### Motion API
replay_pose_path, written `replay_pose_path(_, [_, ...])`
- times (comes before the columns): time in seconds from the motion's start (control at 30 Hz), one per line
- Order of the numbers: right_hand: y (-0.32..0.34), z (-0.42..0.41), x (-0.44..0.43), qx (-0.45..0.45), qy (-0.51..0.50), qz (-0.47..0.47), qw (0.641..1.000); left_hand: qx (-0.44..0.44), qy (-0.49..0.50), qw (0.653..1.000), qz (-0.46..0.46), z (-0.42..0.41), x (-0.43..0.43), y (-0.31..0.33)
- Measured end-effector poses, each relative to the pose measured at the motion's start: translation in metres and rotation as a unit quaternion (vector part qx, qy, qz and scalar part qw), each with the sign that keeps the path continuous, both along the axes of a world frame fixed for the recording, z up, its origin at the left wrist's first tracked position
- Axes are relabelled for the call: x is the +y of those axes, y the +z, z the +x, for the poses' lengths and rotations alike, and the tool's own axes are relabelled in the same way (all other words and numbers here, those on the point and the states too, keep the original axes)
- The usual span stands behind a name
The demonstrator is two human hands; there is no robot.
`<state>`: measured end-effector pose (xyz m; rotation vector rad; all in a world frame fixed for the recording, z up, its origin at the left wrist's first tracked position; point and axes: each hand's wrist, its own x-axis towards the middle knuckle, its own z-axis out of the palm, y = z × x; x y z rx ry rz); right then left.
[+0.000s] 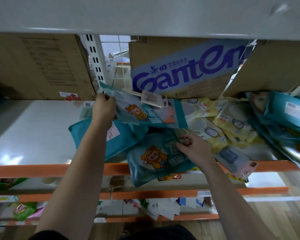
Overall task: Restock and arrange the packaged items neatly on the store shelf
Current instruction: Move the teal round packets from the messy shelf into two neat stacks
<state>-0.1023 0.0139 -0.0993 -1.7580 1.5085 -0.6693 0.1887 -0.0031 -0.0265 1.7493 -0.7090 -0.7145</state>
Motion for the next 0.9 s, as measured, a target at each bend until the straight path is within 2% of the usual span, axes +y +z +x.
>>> replay_pose_path(0.1, [0.003, 0.009, -0.005, -0.038, -0.008, 0.062, 0.997, 0.187, -0.001, 0.982, -0.022, -0.003, 0.004, -0.006])
replay_pose_path(0.17, [0.004, 0.015, -0.007, -0.072, -0.021, 0.077, 0.994, 0.246, -0.025, 0.969, -0.017, -0.005, 0.008, -0.01])
replay_pose_path(0.23, [0.003, 0.019, -0.008, -0.105, -0.016, 0.104, 0.989, 0.261, -0.058, 0.963, -0.016, -0.006, 0.013, -0.014])
replay_pose_path(0.3, [0.002, 0.021, -0.006, -0.117, -0.005, 0.139, 0.983, 0.245, -0.07, 0.967, -0.021, -0.008, 0.016, -0.016])
replay_pose_path(0.43, [0.002, 0.019, -0.001, -0.122, -0.003, 0.149, 0.981, 0.209, -0.054, 0.976, -0.021, -0.007, 0.018, -0.016])
replay_pose_path(0.57, [0.006, 0.011, -0.001, -0.227, -0.04, 0.243, 0.942, 0.209, -0.023, 0.977, -0.035, -0.006, 0.02, -0.017])
replay_pose_path(0.63, [0.007, 0.003, 0.0, -0.246, -0.056, 0.255, 0.934, 0.197, -0.008, 0.979, -0.044, -0.008, 0.02, -0.019])
replay_pose_path(0.9, [0.015, -0.052, 0.005, -0.255, -0.049, 0.239, 0.936, 0.005, -0.003, 0.999, -0.034, -0.007, 0.028, -0.022])
